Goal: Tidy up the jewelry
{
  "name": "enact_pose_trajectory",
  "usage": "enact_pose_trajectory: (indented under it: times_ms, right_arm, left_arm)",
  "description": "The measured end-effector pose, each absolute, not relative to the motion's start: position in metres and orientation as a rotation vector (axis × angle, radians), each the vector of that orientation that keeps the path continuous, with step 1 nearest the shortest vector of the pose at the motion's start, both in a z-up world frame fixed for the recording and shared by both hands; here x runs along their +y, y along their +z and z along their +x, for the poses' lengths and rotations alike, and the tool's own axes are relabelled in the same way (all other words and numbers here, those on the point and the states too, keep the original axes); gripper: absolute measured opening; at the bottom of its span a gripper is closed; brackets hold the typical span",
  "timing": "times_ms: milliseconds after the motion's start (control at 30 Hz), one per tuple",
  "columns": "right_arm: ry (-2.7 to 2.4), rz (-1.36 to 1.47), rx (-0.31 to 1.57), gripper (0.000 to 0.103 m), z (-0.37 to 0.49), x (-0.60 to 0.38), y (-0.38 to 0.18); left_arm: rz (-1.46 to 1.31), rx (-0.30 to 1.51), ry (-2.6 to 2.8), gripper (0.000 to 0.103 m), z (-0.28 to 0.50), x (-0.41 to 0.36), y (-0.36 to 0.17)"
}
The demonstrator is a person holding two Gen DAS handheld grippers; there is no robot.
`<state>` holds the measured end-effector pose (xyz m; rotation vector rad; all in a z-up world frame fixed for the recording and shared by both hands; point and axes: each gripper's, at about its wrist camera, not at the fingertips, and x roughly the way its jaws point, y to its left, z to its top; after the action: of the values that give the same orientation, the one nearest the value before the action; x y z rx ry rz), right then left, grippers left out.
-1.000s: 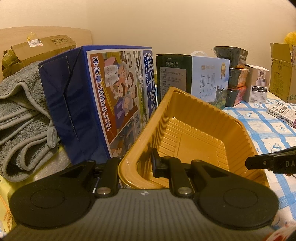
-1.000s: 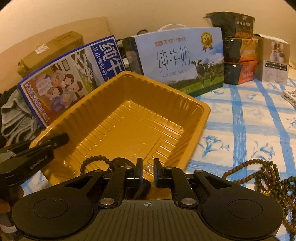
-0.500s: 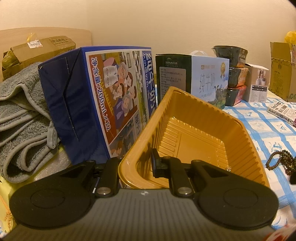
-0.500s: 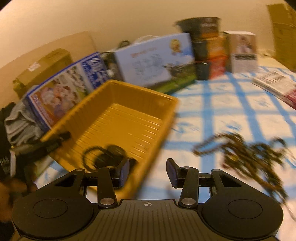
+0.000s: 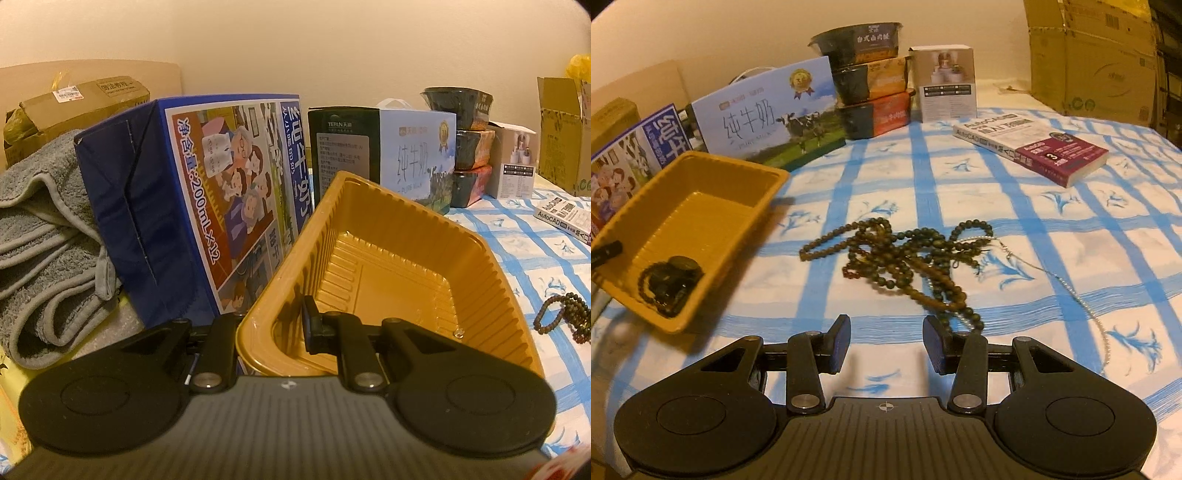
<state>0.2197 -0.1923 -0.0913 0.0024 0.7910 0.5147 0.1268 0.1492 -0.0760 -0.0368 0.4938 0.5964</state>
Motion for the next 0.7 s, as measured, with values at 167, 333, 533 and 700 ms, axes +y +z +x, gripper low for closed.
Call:
enact_pose_trajectory:
  times_ms: [167, 333, 533, 700]
  right_arm:
    - [0.536, -0.050, 0.771, 0.045, 0.220, -0.185, -0.094]
    - [0.559, -0.140, 0.734, 0.045, 0.227, -0.173, -0.098]
    - [0.574, -0.302, 0.674, 0.044, 0.241, -0.150, -0.109]
    - [0.589, -0.448, 0.631, 0.044, 0.253, -0.129, -0.122]
  left_arm:
    - [-0.032, 0.495, 0.600, 0.015, 0.127, 0.149, -0.076]
    - [-0.031, 0.497, 0.600, 0.015, 0.127, 0.149, -0.077]
    - [-0.033, 0.498, 0.600, 0.015, 0.127, 0.149, -0.077]
    - [-0.030, 0.500, 0.599, 0.015, 0.127, 0.149, -0.077]
